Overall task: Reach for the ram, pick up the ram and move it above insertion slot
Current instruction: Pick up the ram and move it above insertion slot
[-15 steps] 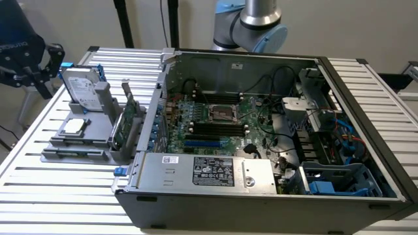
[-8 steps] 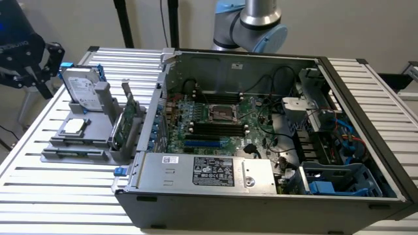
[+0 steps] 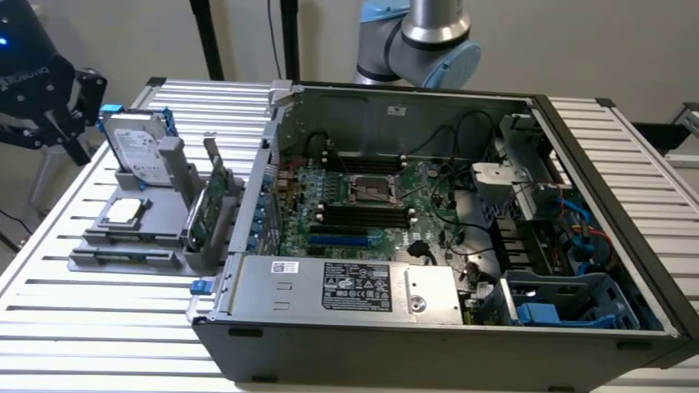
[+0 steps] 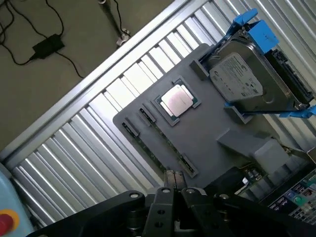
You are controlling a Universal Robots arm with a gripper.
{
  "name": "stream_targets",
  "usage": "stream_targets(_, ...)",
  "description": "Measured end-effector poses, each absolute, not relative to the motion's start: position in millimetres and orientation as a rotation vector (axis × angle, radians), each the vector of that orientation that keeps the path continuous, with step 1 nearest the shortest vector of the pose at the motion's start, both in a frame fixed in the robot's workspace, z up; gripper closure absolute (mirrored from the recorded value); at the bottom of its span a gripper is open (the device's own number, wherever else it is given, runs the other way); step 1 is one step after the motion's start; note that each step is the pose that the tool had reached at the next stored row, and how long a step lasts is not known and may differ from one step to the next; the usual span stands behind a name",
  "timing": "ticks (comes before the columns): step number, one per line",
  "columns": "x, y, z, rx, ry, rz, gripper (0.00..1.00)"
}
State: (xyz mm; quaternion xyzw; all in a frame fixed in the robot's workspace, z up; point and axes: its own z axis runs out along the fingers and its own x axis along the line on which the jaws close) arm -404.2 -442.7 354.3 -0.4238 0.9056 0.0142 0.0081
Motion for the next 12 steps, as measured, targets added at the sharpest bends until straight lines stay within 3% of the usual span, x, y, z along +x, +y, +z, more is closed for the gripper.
stream_targets(12,-404.2,-442.7,353.8,-1.622,2.661,0.038,0.89)
